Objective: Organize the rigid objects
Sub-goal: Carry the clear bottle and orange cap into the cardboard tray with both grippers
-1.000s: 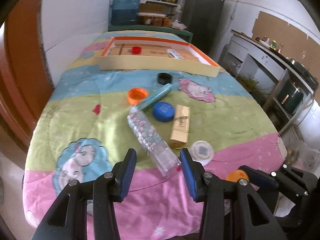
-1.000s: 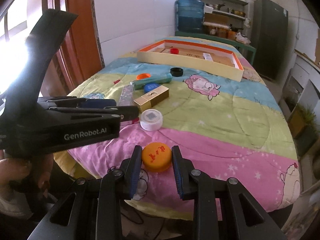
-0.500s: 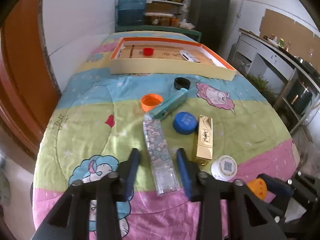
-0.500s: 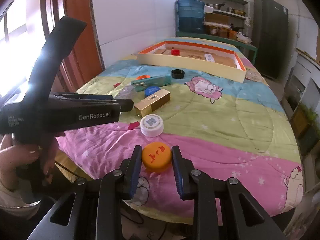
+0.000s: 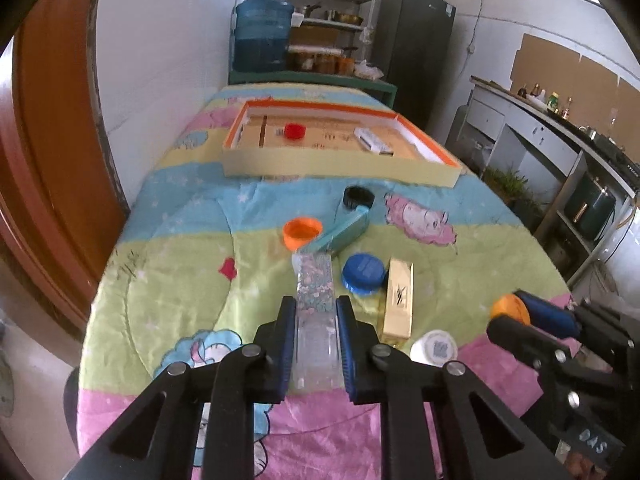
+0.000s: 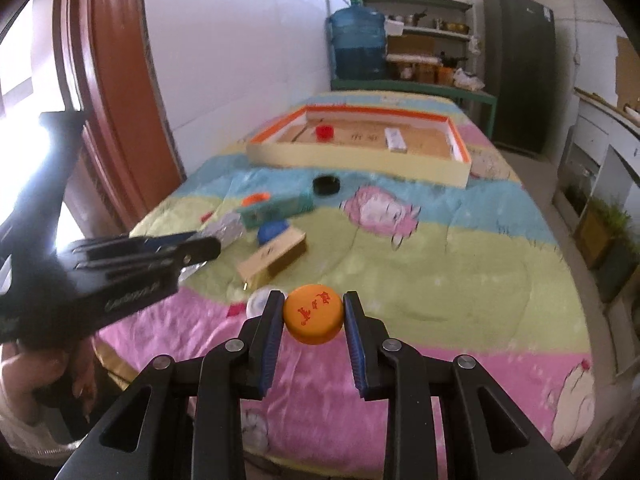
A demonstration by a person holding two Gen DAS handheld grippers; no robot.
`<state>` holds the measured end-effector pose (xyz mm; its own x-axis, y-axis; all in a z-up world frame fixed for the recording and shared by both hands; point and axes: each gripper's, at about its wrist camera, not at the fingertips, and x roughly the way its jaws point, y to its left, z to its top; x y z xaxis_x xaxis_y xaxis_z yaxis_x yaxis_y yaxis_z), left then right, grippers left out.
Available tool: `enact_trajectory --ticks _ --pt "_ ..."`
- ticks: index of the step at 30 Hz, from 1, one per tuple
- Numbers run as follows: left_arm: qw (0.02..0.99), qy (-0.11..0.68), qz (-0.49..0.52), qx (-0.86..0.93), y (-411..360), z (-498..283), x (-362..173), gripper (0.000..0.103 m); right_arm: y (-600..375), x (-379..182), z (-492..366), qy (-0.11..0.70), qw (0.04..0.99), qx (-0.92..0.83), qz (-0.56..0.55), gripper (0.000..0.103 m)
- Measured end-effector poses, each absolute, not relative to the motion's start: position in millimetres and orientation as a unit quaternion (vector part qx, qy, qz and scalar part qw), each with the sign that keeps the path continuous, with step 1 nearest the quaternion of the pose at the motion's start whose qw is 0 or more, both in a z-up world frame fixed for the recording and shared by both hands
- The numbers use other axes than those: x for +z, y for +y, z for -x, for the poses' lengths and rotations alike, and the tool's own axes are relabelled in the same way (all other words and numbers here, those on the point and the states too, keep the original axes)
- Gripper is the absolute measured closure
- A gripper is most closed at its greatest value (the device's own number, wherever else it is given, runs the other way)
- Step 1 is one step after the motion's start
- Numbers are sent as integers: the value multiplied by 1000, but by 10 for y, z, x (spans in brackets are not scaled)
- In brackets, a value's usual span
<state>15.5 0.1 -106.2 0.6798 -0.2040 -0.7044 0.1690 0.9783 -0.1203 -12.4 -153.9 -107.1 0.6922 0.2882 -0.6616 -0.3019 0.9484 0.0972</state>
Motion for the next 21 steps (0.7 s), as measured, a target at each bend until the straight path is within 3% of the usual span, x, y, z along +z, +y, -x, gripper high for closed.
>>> enact_trajectory --ticks 21 --pt "942 311 27 -127 -4 -543 -371 83 -1738 -496 -442 289 946 144 1 73"
